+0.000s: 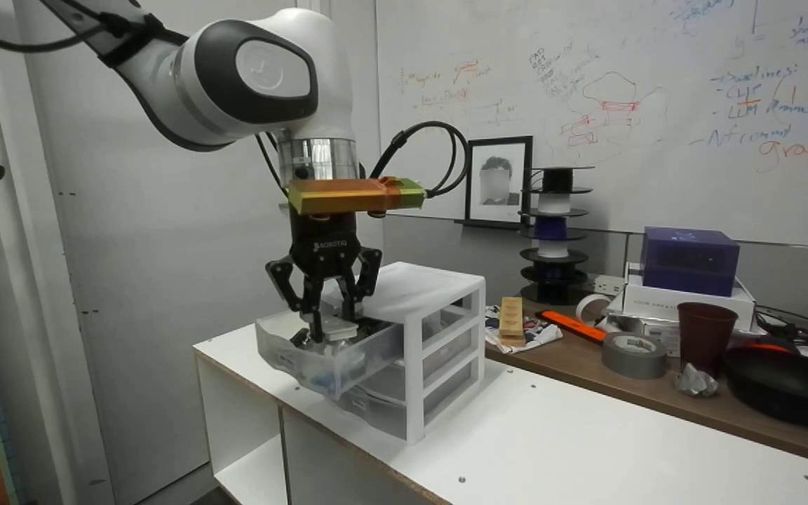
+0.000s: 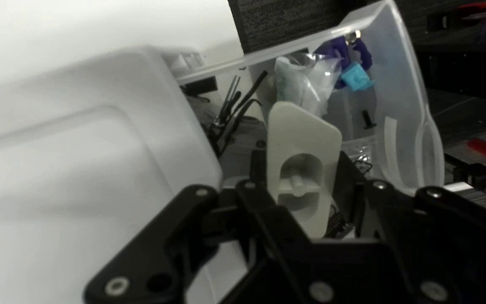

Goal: Pick up the objects from the table, put them in the drawer and close the drawer.

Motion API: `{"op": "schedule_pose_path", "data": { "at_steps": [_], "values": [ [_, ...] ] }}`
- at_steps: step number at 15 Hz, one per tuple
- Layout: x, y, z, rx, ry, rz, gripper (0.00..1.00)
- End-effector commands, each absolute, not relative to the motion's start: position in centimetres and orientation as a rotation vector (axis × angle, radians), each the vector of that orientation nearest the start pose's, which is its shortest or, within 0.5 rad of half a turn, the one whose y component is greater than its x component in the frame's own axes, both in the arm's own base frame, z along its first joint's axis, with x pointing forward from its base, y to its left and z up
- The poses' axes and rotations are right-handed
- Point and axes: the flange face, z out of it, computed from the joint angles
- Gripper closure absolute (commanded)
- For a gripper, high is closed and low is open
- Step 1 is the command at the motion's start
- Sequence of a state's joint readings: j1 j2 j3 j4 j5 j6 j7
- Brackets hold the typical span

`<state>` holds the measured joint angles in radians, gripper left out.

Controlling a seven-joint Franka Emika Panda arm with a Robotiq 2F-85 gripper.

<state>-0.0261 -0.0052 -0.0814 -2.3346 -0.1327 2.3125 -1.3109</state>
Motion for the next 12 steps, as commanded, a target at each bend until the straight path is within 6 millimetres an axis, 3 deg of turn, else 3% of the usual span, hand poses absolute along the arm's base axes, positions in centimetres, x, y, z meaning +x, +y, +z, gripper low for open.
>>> {"op": "schedule_pose_path", "data": {
  "at_steps": [1,5,9,12],
  "values": [
    [51.6,-5.4,34.1,-2.53,-1.968,0.093,0.28],
    [51.2,-5.4,35.2,-2.512,-1.963,0.112,0.01],
    [50.5,-5.3,36.1,-2.503,-1.95,0.143,0.0],
    [50.1,-5.2,37.5,-2.543,-1.927,0.069,0.0]
  ]
}}
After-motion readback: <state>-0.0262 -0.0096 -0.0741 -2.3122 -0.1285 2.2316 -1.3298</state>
